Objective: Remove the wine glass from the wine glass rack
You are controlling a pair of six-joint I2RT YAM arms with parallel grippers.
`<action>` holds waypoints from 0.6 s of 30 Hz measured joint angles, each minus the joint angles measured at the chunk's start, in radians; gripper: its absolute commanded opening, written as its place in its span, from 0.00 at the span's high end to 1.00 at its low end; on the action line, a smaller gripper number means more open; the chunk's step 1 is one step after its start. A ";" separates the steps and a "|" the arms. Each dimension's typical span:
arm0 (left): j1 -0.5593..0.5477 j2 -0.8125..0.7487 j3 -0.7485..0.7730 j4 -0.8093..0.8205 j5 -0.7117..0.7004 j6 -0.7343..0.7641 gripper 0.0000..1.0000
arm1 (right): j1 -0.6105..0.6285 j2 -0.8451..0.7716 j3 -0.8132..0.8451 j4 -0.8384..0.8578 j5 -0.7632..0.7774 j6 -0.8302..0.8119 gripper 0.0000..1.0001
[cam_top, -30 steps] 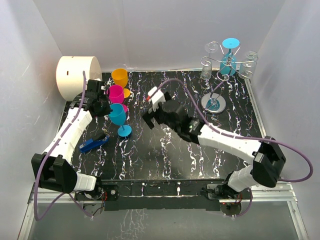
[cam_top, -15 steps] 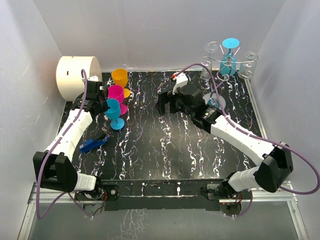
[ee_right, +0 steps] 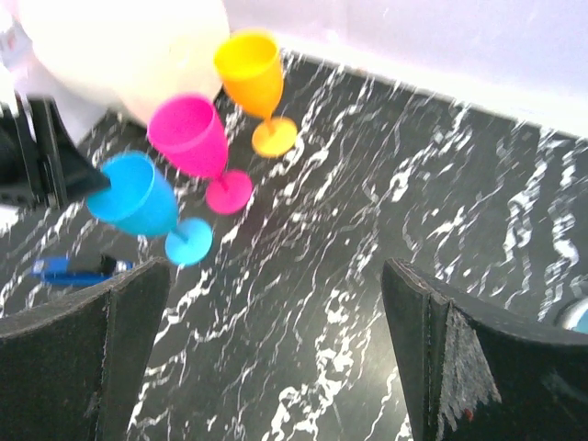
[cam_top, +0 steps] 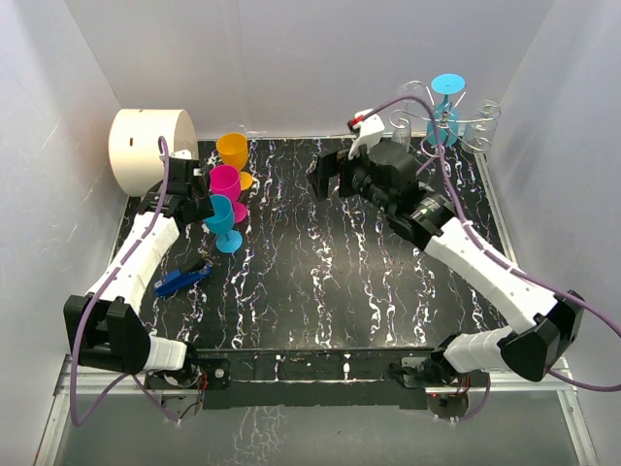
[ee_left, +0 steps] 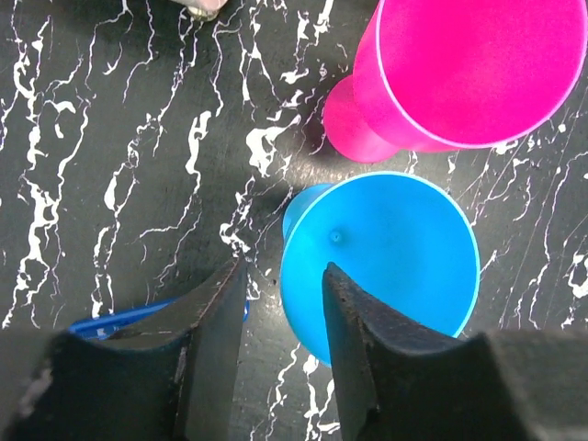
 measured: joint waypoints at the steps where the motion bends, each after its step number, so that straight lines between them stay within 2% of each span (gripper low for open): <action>1: 0.000 -0.003 0.002 -0.011 0.002 0.000 0.53 | 0.000 -0.004 0.031 -0.008 0.019 -0.012 0.02; 6: 0.001 -0.049 0.043 -0.078 0.029 0.001 0.29 | -0.005 -0.036 0.167 -0.026 0.151 -0.075 0.02; 10: 0.002 -0.140 0.074 -0.109 0.083 0.000 0.16 | -0.025 -0.042 0.238 -0.041 0.244 -0.123 0.02; 18: 0.003 -0.322 0.091 -0.132 0.315 -0.021 0.07 | -0.178 0.061 0.402 -0.135 0.294 -0.132 0.02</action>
